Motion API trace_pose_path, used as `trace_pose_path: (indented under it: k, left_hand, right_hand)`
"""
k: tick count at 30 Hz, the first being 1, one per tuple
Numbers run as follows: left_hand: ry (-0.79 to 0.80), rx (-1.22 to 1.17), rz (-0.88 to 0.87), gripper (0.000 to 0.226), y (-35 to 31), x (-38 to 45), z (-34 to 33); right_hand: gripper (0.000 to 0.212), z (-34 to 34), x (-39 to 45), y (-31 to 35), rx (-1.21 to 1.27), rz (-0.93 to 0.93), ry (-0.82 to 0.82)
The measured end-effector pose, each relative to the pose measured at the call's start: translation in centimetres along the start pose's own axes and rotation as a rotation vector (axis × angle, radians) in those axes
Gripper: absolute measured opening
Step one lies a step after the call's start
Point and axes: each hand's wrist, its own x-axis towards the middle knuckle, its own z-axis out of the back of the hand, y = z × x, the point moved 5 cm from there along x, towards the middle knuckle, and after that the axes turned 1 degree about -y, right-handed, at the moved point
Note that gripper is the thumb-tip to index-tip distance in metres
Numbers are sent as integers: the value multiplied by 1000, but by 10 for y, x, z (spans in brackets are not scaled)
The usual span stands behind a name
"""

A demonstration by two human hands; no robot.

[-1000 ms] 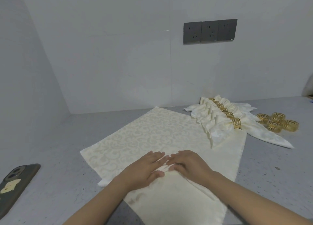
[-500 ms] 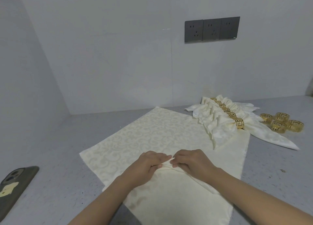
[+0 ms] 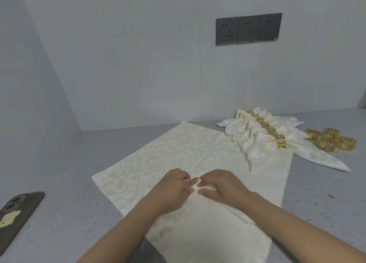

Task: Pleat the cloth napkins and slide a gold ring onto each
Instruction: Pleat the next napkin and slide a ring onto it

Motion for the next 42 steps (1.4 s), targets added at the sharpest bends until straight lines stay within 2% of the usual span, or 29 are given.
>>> trace_pose_path:
  k: [3,5,9,12,16,19,22,26,28,30,32,38,42]
  left_hand:
    - [63,-12,97,43,-6,6,0]
    - [87,-139,162,47,-8,1,-4]
    - [43,-297,75,51,-10,-5,-8]
    - [82,-245,110,63,-2,-5,-17]
    - [63,-276,147,51,1,-2,-16]
    - [55,-239,146,64,0,-2,-18]
    - [1,-224,158,51,3,0,-19]
    - [-7,-300,220,42,4,8,-16]
    - [-6,-321,238,41,4,11,-15]
    - [-5,-324,242,40,3,13,-14]
    - [-17,-331,246,39,3,13,-14]
    - [-88,-308,259,37,-4,20,-7]
    - [-128,-254,199,37,-25,40,-8]
  right_hand:
    - [39,1,-1,2,-9,-17,-14]
    - [39,2,-2,2,-1,-40,-22]
    - [35,4,-2,4,-13,-52,-25]
    - [32,5,-3,5,-20,-60,-32]
    - [45,1,-2,0,20,-144,11]
    - [47,0,-3,-3,16,-171,37]
    - [31,2,-5,-4,39,-218,28]
    - [50,2,-4,-4,95,-246,24]
    - [45,3,-4,-7,127,-274,27]
    - [26,7,-6,-6,165,-288,30]
    - [17,14,-8,-3,197,-284,22]
    - [25,39,-23,-10,79,-364,-55]
    - [26,74,-41,-28,-2,-457,-147]
